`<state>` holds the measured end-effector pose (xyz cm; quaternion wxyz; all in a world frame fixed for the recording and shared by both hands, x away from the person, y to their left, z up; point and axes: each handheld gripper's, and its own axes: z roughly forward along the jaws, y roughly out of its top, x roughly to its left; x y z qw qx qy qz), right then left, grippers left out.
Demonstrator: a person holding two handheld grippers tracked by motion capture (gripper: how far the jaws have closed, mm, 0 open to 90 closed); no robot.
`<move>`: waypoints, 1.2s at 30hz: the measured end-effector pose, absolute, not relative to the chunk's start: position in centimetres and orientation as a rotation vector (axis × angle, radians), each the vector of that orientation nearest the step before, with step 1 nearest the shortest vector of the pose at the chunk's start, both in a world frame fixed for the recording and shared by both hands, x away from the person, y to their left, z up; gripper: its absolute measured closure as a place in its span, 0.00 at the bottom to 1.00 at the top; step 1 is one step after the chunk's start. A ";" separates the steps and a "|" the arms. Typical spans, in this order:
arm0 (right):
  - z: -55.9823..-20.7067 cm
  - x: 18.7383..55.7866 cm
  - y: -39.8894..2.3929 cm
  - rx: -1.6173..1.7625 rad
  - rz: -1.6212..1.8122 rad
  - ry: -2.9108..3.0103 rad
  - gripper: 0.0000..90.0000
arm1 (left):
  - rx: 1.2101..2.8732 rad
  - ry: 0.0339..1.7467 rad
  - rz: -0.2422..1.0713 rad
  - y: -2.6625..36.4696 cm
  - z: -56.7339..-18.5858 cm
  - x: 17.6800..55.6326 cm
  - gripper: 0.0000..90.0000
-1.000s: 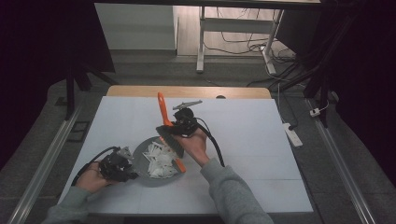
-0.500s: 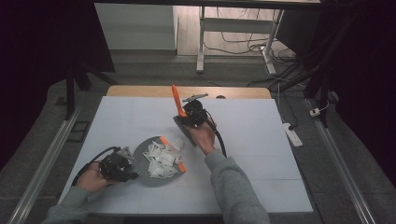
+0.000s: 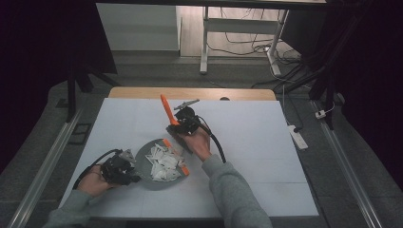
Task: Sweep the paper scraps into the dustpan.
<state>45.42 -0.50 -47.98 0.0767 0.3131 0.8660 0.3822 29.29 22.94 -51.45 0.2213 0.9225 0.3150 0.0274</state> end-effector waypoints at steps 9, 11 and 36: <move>-47.8 42.6 0.6 0.917 1.268 2.650 0.78 | 2.550 0.874 0.078 22.9 -51.5 29.3 0.69; -47.7 41.9 1.1 0.887 1.297 2.670 0.78 | 2.551 0.874 0.079 22.9 -51.5 29.3 0.69; -46.3 44.0 -3.1 0.967 1.212 2.477 0.77 | 2.556 0.875 0.077 22.9 -51.6 29.3 0.69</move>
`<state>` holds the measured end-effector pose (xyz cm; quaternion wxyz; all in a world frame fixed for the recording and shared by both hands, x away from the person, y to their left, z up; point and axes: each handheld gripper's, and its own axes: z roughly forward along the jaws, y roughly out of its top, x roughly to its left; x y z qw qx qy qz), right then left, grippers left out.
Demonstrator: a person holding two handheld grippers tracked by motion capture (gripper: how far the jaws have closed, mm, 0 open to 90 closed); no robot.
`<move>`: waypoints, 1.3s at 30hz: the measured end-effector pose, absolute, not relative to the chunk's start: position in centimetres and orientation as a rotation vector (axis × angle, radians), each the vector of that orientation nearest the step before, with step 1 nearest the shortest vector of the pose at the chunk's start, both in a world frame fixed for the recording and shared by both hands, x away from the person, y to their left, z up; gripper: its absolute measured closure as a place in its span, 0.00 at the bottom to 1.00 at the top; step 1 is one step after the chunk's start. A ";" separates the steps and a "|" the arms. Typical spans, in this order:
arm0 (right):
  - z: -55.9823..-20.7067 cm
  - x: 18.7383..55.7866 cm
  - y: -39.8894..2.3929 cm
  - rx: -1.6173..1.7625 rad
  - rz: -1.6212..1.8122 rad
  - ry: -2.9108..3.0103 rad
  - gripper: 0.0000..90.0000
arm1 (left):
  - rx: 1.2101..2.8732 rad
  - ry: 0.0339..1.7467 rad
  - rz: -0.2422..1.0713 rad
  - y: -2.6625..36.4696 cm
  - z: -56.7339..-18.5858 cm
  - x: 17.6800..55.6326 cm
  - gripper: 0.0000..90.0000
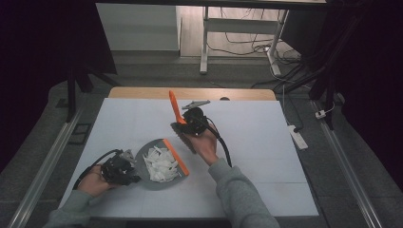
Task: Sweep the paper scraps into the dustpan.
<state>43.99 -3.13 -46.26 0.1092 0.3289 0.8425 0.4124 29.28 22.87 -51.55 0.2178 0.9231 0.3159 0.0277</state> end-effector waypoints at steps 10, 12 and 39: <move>-48.1 43.6 -0.9 0.944 1.182 2.566 0.78 | 2.555 0.876 0.079 22.9 -51.6 29.3 0.69; -48.3 43.0 -0.1 0.927 1.200 2.589 0.78 | 2.555 0.876 0.079 22.9 -51.5 29.3 0.69; -45.1 40.5 -0.5 0.903 1.404 2.525 0.78 | 2.557 0.880 0.079 22.8 -51.6 29.3 0.69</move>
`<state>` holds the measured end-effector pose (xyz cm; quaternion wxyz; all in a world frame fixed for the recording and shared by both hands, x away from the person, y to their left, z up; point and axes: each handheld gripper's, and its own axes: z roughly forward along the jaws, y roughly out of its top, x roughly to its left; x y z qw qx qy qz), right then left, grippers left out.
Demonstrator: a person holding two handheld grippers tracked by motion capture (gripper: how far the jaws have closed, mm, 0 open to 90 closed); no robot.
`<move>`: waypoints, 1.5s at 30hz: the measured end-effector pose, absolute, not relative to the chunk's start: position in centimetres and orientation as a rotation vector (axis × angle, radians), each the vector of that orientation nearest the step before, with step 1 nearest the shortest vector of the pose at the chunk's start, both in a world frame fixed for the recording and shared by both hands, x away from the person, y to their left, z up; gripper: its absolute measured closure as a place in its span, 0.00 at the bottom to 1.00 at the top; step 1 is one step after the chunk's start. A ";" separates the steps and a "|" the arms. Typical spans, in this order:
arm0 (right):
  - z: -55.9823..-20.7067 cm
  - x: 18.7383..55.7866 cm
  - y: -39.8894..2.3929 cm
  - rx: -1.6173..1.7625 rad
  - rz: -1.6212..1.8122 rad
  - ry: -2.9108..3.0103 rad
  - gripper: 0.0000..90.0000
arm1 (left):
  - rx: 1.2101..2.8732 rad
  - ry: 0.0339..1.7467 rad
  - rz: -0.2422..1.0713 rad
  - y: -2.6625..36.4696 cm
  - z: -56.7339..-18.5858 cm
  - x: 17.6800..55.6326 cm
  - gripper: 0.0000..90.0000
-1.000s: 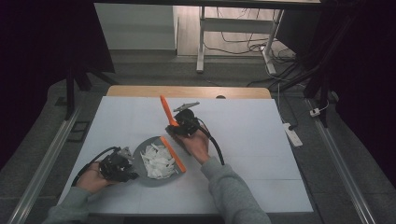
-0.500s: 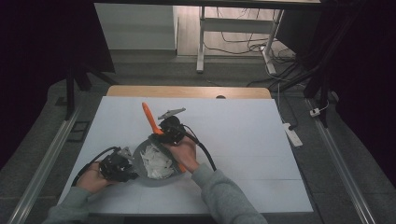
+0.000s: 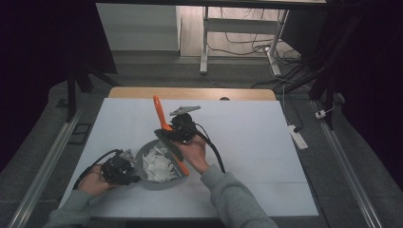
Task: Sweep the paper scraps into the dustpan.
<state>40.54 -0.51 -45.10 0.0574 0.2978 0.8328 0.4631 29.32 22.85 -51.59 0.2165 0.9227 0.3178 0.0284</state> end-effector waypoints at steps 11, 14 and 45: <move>-45.1 41.1 -3.1 0.950 1.385 2.487 0.77 | 2.550 0.879 0.082 22.9 -51.6 29.3 0.69; -45.3 41.0 -3.7 0.954 1.375 2.484 0.78 | 2.549 0.878 0.086 22.9 -51.6 29.2 0.69; -46.0 40.0 -12.7 1.096 1.361 2.383 0.78 | 2.421 0.923 0.110 24.2 -51.1 28.8 0.69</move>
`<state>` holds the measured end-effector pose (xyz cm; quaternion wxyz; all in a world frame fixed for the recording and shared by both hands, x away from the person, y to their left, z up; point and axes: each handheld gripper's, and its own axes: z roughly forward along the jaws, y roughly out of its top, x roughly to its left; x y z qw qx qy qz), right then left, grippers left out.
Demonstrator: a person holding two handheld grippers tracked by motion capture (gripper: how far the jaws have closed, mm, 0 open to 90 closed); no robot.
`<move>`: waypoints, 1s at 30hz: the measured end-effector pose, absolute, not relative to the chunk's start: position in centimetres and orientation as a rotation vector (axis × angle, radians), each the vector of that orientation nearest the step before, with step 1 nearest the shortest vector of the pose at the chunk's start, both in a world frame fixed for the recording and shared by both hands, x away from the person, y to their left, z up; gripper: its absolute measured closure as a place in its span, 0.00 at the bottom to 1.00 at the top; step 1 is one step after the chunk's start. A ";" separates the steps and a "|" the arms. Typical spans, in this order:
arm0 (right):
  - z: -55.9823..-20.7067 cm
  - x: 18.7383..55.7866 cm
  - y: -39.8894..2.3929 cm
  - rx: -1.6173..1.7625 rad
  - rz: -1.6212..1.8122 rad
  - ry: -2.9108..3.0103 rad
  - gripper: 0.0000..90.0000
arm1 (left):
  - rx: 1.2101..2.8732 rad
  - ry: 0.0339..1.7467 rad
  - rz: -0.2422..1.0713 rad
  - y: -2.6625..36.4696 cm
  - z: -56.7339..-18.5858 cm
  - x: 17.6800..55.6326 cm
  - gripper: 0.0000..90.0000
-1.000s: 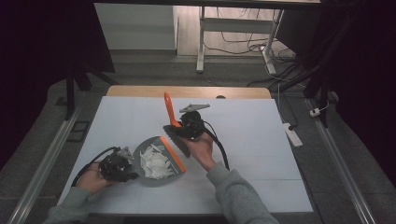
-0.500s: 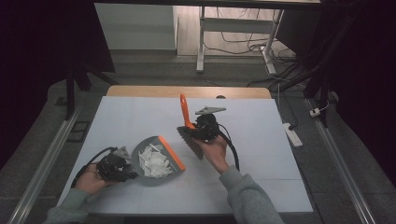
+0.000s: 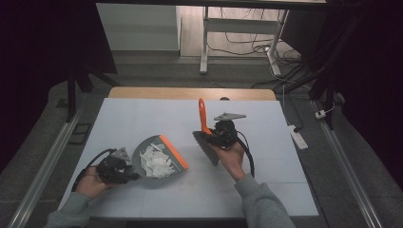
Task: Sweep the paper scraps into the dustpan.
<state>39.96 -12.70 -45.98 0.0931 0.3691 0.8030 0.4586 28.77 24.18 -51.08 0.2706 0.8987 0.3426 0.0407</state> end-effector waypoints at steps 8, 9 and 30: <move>-45.8 39.3 -14.7 1.118 1.387 2.349 0.77 | 2.381 0.956 0.129 24.5 -50.8 28.7 0.69; -45.8 39.2 -14.9 1.117 1.387 2.345 0.78 | 2.375 0.966 0.132 24.5 -50.7 28.6 0.69; -45.1 36.4 -20.7 1.115 1.391 2.283 0.77 | 2.246 1.120 0.193 25.3 -50.2 27.6 0.69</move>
